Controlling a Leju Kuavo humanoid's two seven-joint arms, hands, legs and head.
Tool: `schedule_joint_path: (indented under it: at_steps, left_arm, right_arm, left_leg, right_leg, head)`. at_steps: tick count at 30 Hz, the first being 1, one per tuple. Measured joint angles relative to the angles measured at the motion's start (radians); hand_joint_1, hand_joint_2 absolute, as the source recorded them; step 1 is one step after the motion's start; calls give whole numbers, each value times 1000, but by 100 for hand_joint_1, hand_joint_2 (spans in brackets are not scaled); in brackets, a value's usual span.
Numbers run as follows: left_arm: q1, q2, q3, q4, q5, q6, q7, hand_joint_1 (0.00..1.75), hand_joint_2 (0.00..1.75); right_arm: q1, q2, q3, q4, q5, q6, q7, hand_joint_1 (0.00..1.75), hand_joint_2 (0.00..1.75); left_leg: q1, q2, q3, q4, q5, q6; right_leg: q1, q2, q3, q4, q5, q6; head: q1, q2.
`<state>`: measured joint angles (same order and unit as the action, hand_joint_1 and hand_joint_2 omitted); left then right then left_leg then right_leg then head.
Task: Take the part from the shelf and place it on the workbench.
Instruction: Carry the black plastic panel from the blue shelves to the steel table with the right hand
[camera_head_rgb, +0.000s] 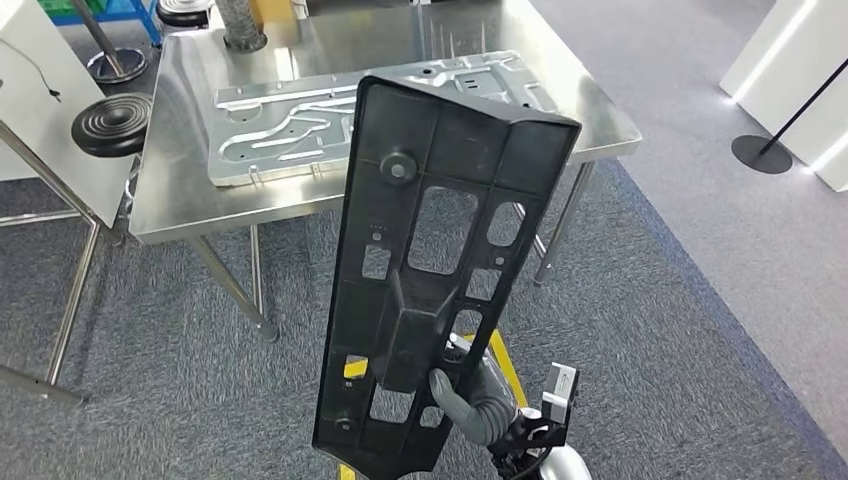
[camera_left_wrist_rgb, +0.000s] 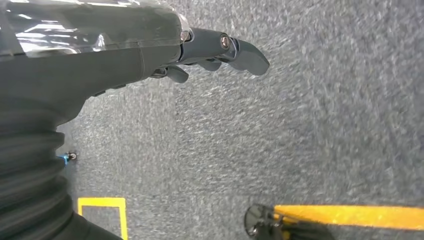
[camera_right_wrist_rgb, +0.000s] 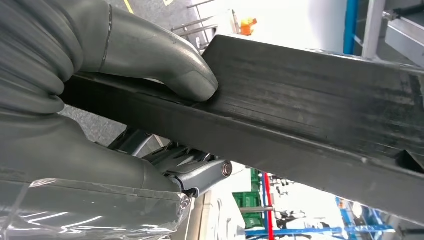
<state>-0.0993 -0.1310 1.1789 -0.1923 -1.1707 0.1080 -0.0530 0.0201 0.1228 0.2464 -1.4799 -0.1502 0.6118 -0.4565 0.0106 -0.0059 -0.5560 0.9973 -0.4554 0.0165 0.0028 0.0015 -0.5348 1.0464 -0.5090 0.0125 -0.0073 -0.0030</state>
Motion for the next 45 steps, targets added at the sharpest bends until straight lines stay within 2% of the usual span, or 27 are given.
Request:
schedule_joint_path:
  at_steps: [2,4,5,6,8,10,13,15,17,19,20,21,22,24,25,26,28,30,32,34,35,36,37,39,40,41,45]
  left_arm:
    - [-2,0,1,0,0,2,-3,0,175]
    - [-2,0,3,0,0,3,-4,0,175]
    - [0,0,3,0,0,3,-6,0,175]
    - [1,0,4,0,-1,3,-7,0,175]
    - [2,-1,4,0,-2,3,-10,0,175]
    - [1,-1,4,0,-4,3,-9,0,175]
    - [-1,-1,4,0,-5,4,-3,0,175]
    - [-3,-1,4,0,-5,4,-1,0,175]
    - [-6,-2,4,0,-5,4,-1,0,175]
    - [-5,-3,4,0,-4,3,-1,0,175]
    - [-4,-3,5,0,-3,3,-2,0,175]
    - [-2,-3,5,0,-2,2,-2,0,175]
    - [-1,-3,5,0,-1,2,-2,0,175]
    - [-1,-2,6,0,0,2,-2,0,175]
    - [-2,-2,6,0,1,3,-2,0,175]
    - [-1,-2,6,0,1,3,-1,0,175]
    - [0,-2,6,0,2,3,0,0,175]
    - [1,-3,6,0,2,3,2,0,175]
    - [-2,-3,6,0,1,3,2,0,175]
    - [-4,-3,6,0,0,3,2,0,175]
    - [-4,-3,6,0,0,3,2,0,175]
    - [-3,-3,6,0,0,3,3,0,175]
    - [-2,-3,6,0,0,3,3,0,175]
    - [-2,-4,6,0,0,3,3,0,175]
    - [-3,-4,6,0,-1,3,3,0,175]
    - [-4,-4,6,0,-1,3,3,0,175]
    - [-6,-4,6,0,-2,3,2,0,175]
  right_arm:
    - [-3,0,0,0,-1,0,-1,175,175]
    - [-3,-1,0,2,-1,0,-2,175,175]
    - [-3,-1,0,3,-2,0,-2,175,175]
    - [-2,-1,0,5,-2,0,-2,175,175]
    - [-3,-2,0,7,-3,0,-2,175,175]
    - [-4,-4,0,9,-3,0,-4,175,175]
    - [-5,-5,0,11,-7,-1,-7,175,175]
    - [-6,-6,0,11,-9,-1,-7,175,175]
    - [-8,-6,0,11,-11,-1,-8,175,175]
    - [-11,-5,1,12,-11,-1,-8,175,175]
    - [-11,-5,1,13,-11,-1,-8,175,175]
    - [-11,-5,1,15,-11,-1,-8,175,175]
    - [-11,-5,1,17,-11,-1,-8,175,175]
    - [-12,-5,1,19,-11,-1,-8,175,175]
    - [-14,-5,1,21,-11,-1,-8,175,175]
    - [-15,-6,1,23,-11,-1,-8,175,175]
    - [-17,-6,1,26,-12,0,-9,175,175]
    - [-19,-6,1,27,-12,0,-10,175,175]
    - [-23,-6,1,27,-12,0,-12,175,175]
    - [-23,-7,1,30,-12,0,-12,175,175]
    - [-22,-8,1,32,-12,0,-12,175,175]
    - [-21,-9,1,34,-12,0,-12,175,175]
    - [-21,-10,1,36,-12,0,-12,175,175]
    - [-21,-10,1,37,-12,0,-12,175,175]
    - [-21,-10,1,37,-12,0,-12,175,175]
    - [-21,-10,1,38,-12,0,-12,175,175]
    - [-21,-10,1,38,-12,0,-12,175,175]
  left_leg:
    - [2,0,13,-2,-8,8]
    - [1,-1,21,-2,-18,9]
    - [1,-1,28,-2,-24,8]
    - [1,-1,37,-2,-31,5]
    - [2,-2,59,-2,-48,-1]
    - [1,-2,77,-4,-64,-11]
    - [0,0,89,-6,-72,-30]
    - [1,1,84,26,-77,-39]
    - [3,2,31,125,-109,-44]
    - [3,2,-51,251,-162,-48]
    - [3,2,-84,287,-174,-48]
    - [2,2,-100,287,-162,-46]
    - [2,2,-101,252,-126,-42]
    - [-2,2,-68,123,-26,-29]
    - [-5,3,-54,72,-3,-25]
    - [-8,3,-46,41,9,-20]
    - [-12,2,-42,27,7,-12]
    - [-4,2,-30,14,22,-3]
    - [3,2,-16,0,24,3]
    - [3,2,-9,-2,17,7]
    - [3,2,-6,-2,12,7]
    - [3,1,0,-2,7,6]
    - [3,0,7,-1,2,4]
    - [4,-1,23,-1,-11,-3]
    - [2,-2,28,1,-18,-8]
    - [1,-2,31,1,-23,-14]
    - [3,0,35,3,-38,-38]
  right_leg:
    - [-5,0,-59,106,-50,10]
    - [-10,0,-146,233,-94,17]
    - [-12,0,-174,261,-91,19]
    - [-14,-1,-182,249,-66,20]
    - [-16,-1,-145,127,30,18]
    - [-12,-3,-103,12,80,8]
    - [-6,-1,-89,-23,79,-14]
    - [-8,0,-73,-31,75,-29]
    - [-8,-1,-55,-35,66,-41]
    - [-5,-1,-42,-35,53,-47]
    - [-3,0,-33,-35,46,-48]
    - [-1,2,-23,-35,38,-49]
    - [1,3,-11,-35,30,-48]
    - [4,4,12,-35,15,-46]
    - [5,4,18,-34,8,-43]
    - [6,5,21,-34,3,-38]
    - [6,5,21,-35,-4,-27]
    - [7,4,25,-28,-16,-16]
    - [5,2,-10,46,-55,-6]
    - [-3,3,-93,185,-106,4]
    - [-7,2,-130,235,-113,9]
    - [-11,2,-150,251,-99,13]
    - [-15,1,-148,224,-64,15]
    - [-21,0,-99,87,26,16]
    - [-20,0,-75,26,55,14]
    - [-19,0,-60,-12,68,10]
    - [-15,3,-50,-33,61,-14]
  head:
    - [0,0]
    - [0,0]
    - [0,0]
    - [0,0]
    - [0,0]
    - [0,0]
    - [0,0]
    - [0,0]
    - [0,0]
    - [0,0]
    - [0,0]
    - [0,0]
    - [0,0]
    - [0,0]
    - [0,0]
    - [0,0]
    - [0,0]
    - [0,0]
    - [0,0]
    - [0,0]
    - [0,0]
    - [0,0]
    - [0,0]
    - [0,0]
    - [0,0]
    - [0,0]
    - [0,0]
